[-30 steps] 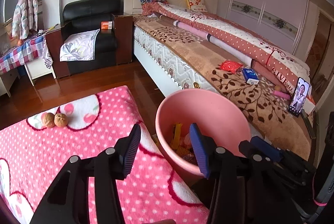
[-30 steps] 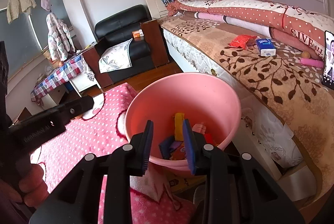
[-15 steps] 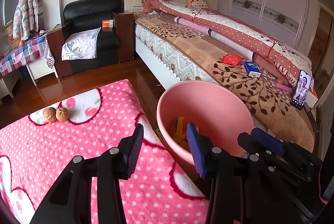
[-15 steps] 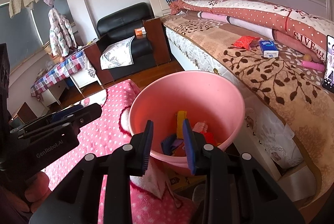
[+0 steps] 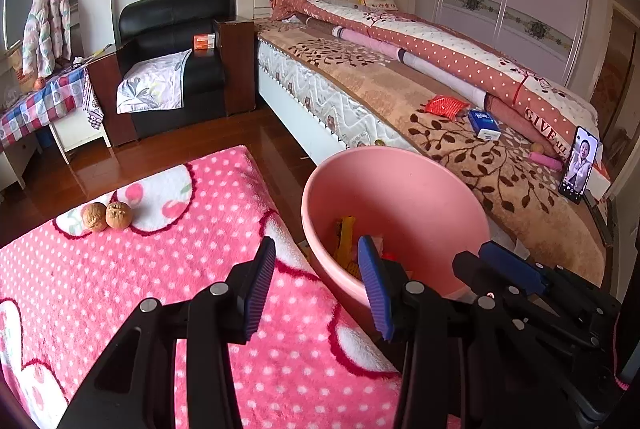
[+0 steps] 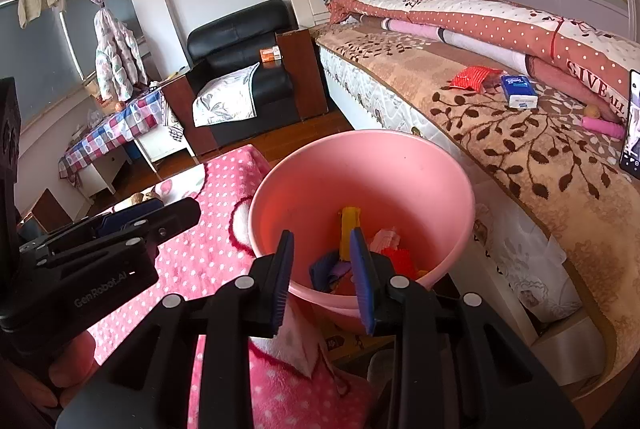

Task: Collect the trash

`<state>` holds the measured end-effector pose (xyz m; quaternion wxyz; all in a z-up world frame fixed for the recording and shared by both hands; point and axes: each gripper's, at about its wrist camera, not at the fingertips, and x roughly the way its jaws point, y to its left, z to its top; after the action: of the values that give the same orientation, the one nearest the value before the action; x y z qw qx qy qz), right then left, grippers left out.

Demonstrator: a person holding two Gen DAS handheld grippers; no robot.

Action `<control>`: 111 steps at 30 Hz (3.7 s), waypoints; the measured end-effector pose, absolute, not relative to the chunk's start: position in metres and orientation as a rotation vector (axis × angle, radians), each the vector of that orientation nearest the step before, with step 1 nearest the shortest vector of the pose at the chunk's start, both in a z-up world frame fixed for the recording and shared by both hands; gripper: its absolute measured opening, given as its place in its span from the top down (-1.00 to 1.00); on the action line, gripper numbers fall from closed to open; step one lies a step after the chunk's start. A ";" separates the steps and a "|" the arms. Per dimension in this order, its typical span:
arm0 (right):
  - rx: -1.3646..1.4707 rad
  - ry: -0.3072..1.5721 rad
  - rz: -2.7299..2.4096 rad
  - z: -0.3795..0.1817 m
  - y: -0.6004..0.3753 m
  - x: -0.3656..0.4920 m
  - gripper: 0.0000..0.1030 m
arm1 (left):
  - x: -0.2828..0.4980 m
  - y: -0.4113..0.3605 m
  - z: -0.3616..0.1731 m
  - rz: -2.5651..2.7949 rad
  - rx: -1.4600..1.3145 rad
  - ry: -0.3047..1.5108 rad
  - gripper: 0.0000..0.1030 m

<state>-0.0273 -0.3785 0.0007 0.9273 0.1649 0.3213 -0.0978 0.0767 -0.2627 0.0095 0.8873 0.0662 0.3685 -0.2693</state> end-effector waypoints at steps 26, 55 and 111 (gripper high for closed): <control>0.052 0.711 0.305 0.005 -0.273 0.009 0.43 | 0.116 -0.138 -0.013 -0.292 0.033 0.818 0.17; -0.479 0.835 1.083 -0.059 -0.038 0.000 -0.06 | 0.104 0.075 -0.085 0.139 -0.085 0.919 -0.48; -0.504 0.837 1.129 -0.065 -0.038 -0.001 -0.61 | 0.107 0.071 -0.088 0.165 -0.053 0.938 -0.73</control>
<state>-0.0006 -0.0385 -0.0654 0.7341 -0.2294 0.3805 0.5135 0.1074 0.0711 -0.0880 0.8885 -0.0256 0.4513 0.0793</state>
